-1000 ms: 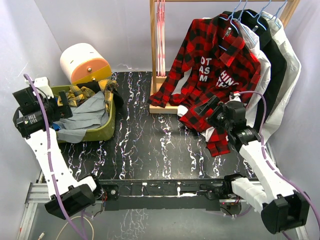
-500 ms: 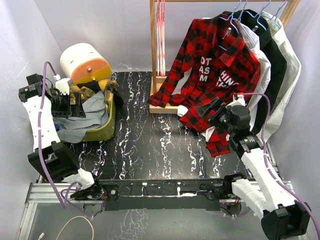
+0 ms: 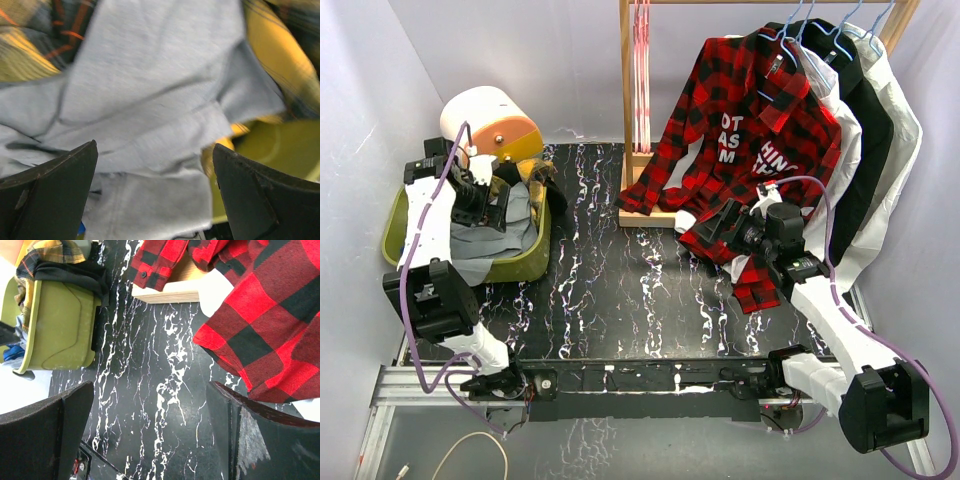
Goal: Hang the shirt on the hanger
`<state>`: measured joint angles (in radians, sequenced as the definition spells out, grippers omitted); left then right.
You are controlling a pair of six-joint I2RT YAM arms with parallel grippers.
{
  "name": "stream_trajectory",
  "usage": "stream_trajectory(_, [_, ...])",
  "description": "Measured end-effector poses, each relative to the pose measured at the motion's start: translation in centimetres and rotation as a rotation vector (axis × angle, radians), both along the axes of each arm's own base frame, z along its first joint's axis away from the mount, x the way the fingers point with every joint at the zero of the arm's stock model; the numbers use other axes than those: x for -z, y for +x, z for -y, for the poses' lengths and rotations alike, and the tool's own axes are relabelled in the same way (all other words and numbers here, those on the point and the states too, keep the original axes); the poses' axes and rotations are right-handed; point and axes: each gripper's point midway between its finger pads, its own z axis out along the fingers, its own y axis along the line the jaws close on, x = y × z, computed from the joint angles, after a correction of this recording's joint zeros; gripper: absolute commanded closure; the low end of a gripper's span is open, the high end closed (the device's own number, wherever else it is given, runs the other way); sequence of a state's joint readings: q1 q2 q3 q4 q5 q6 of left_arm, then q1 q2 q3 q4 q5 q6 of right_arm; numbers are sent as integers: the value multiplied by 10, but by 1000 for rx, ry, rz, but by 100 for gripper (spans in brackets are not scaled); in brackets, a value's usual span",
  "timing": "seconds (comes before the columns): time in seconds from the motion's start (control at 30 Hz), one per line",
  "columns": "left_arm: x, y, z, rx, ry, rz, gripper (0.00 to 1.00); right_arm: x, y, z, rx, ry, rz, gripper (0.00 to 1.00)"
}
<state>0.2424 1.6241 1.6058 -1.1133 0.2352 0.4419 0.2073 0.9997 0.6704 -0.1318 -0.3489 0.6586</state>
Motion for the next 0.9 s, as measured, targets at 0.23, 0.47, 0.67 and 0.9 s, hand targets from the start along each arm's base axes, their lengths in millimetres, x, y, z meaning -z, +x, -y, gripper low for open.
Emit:
stream_trajectory(0.23, [15, 43, -28, -83, 116, 140, 3, -1, 0, -2, -24, -10, 16, 3])
stream_trajectory(0.47, [24, 68, -28, -74, 112, 192, 16, 0, 0, -2, -26, -12, 17, 3])
stream_trajectory(0.67, [45, 63, -22, -59, 97, 155, 42, -3, 1, -4, -34, -6, 32, 4])
stream_trajectory(0.9, [63, 58, -21, -55, 93, 137, 100, -12, 2, -9, -59, 26, 58, 4])
